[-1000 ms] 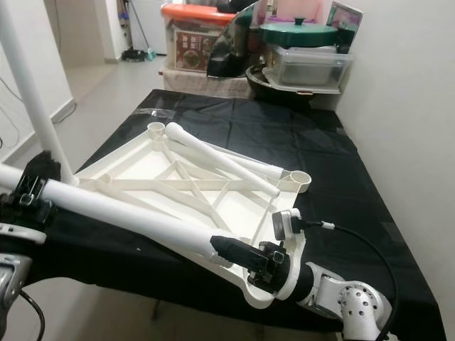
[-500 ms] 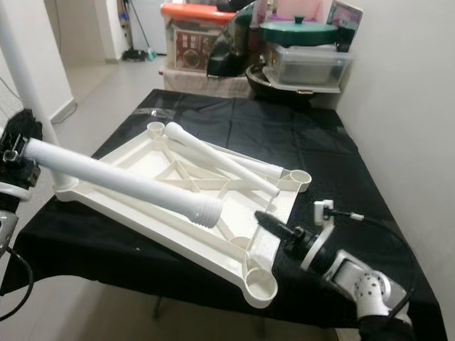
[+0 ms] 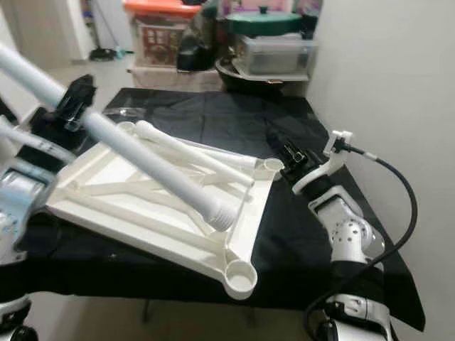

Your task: Building children table

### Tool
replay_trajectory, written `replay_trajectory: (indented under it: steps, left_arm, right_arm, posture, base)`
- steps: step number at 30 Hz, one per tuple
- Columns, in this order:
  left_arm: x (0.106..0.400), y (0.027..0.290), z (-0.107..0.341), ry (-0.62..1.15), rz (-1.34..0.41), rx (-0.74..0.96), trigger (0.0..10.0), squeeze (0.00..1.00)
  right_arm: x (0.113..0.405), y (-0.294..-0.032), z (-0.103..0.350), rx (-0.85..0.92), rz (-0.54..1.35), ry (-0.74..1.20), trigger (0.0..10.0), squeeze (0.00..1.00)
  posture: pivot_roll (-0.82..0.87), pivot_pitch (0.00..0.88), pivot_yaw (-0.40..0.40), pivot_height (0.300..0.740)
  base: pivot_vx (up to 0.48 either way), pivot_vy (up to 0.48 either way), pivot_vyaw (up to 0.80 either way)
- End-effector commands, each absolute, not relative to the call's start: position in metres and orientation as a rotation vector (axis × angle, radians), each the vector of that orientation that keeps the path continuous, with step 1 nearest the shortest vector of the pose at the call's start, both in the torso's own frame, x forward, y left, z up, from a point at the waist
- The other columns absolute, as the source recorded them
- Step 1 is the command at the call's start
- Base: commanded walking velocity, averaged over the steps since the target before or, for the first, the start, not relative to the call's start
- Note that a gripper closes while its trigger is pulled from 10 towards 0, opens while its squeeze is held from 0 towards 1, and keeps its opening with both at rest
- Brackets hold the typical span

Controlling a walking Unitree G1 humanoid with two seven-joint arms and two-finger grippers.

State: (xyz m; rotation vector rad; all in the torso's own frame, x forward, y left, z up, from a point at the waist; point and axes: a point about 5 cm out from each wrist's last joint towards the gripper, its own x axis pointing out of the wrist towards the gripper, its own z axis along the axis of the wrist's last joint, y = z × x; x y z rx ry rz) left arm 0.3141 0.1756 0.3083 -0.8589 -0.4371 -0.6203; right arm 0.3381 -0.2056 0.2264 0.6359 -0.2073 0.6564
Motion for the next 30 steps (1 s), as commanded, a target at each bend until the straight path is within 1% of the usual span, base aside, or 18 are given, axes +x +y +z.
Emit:
replay_trajectory:
  steps: [1,6,10,18,27,30]
  left_arm:
    - [0.317,0.175,0.31,-0.431,-0.64,-0.824,10.0,0.0]
    - [0.322,0.168,0.318,-0.437,-0.689,-0.784,10.0,0.0]
    - [0.327,0.164,0.319,-0.425,-0.7,-0.762,10.0,0.0]
    - [0.331,0.158,0.317,-0.415,-0.707,-0.739,10.0,0.0]
    - [0.335,0.157,0.32,-0.408,-0.736,-0.689,10.0,0.0]
    - [0.336,0.153,0.322,-0.393,-0.782,-0.637,10.0,0.0]
  right_arm:
    - [0.339,-0.198,0.234,0.601,0.689,-0.239,10.0,0.0]
    - [0.336,-0.186,0.235,0.549,0.709,-0.243,10.0,0.0]
    - [0.332,-0.17,0.234,0.519,0.754,-0.236,10.0,0.0]
    - [0.334,-0.158,0.237,0.48,0.766,-0.249,10.0,0.0]
    - [0.335,-0.153,0.242,0.442,0.812,-0.202,10.0,0.0]
    - [0.331,-0.149,0.244,0.344,0.906,-0.19,10.0,0.0]
  posture:
    - [0.12,0.0,-0.053,0.74]
    - [0.11,0.0,-0.047,0.74]
    - [0.12,0.0,-0.045,0.74]
    - [0.12,0.0,-0.045,0.74]
    - [0.12,0.0,-0.049,0.74]
    - [0.11,0.0,-0.048,0.74]
  base:
    - [0.0,0.0,-0.77]
    - [0.0,0.0,-0.77]
    - [0.0,0.0,-0.77]
    - [0.0,0.0,-0.77]
    - [0.0,0.0,0.0]
    - [0.0,0.0,0.0]
